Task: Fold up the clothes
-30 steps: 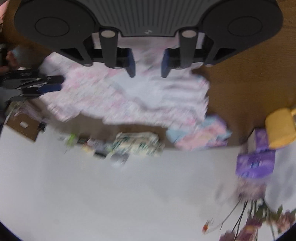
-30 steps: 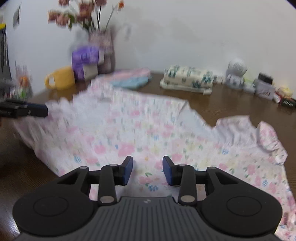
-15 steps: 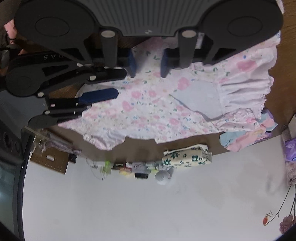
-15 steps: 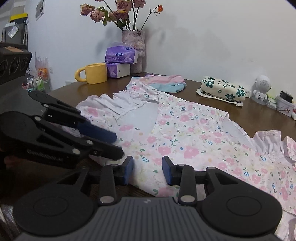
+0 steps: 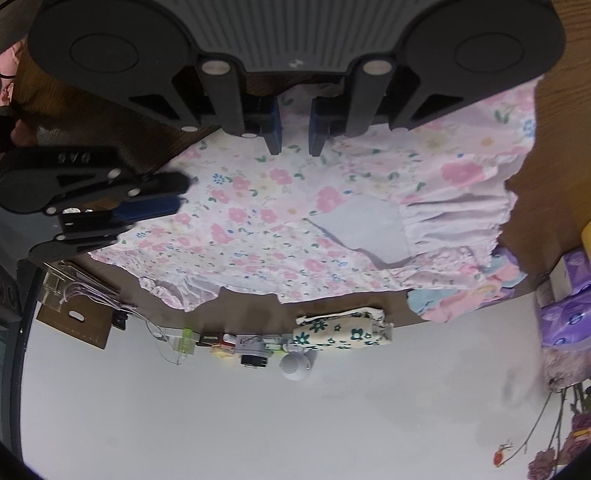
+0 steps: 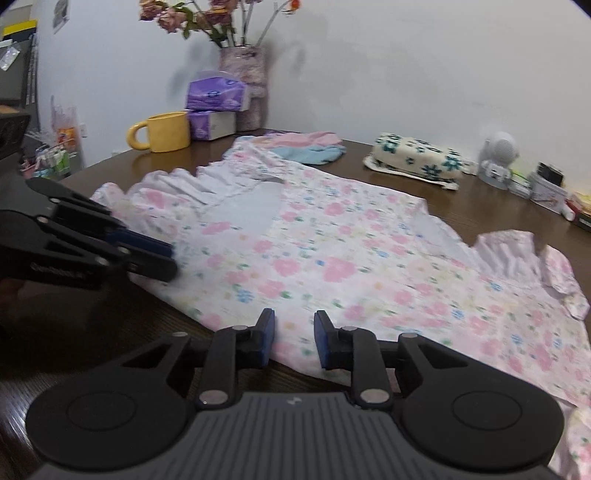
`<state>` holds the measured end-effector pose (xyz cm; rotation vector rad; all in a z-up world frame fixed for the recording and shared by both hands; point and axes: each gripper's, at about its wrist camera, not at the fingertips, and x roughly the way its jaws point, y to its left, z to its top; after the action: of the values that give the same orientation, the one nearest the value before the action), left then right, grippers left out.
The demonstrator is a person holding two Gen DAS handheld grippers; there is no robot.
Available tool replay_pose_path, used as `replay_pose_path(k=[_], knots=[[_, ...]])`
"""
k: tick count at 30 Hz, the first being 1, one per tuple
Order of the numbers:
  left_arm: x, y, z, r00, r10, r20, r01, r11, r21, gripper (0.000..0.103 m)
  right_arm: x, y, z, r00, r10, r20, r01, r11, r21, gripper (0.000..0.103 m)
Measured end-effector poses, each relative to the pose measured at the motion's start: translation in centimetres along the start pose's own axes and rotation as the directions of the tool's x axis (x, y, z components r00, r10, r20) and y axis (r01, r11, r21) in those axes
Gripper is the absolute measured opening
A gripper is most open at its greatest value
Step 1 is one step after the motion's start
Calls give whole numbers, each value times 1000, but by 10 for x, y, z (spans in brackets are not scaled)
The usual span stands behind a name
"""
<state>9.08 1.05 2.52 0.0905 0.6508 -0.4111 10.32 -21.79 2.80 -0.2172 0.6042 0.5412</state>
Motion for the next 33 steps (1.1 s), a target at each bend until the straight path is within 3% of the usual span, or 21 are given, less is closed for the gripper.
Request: replay_pose_path(k=[15,26,33], knots=[[-6,7,-6,1000,19,12,-18,999,-30,15,-19,-30,-16,992,-127,-13,126,992,-24,23],[-12,14,-10,999,-2,35,4,998,-69,15,-23,-40,-22,994,-110,-6,110,994,24,22],[-24,23,-17,999,34,30,-31,995,-94,16,-23,-39,-23,994,-111,-2,111,993,30,22]])
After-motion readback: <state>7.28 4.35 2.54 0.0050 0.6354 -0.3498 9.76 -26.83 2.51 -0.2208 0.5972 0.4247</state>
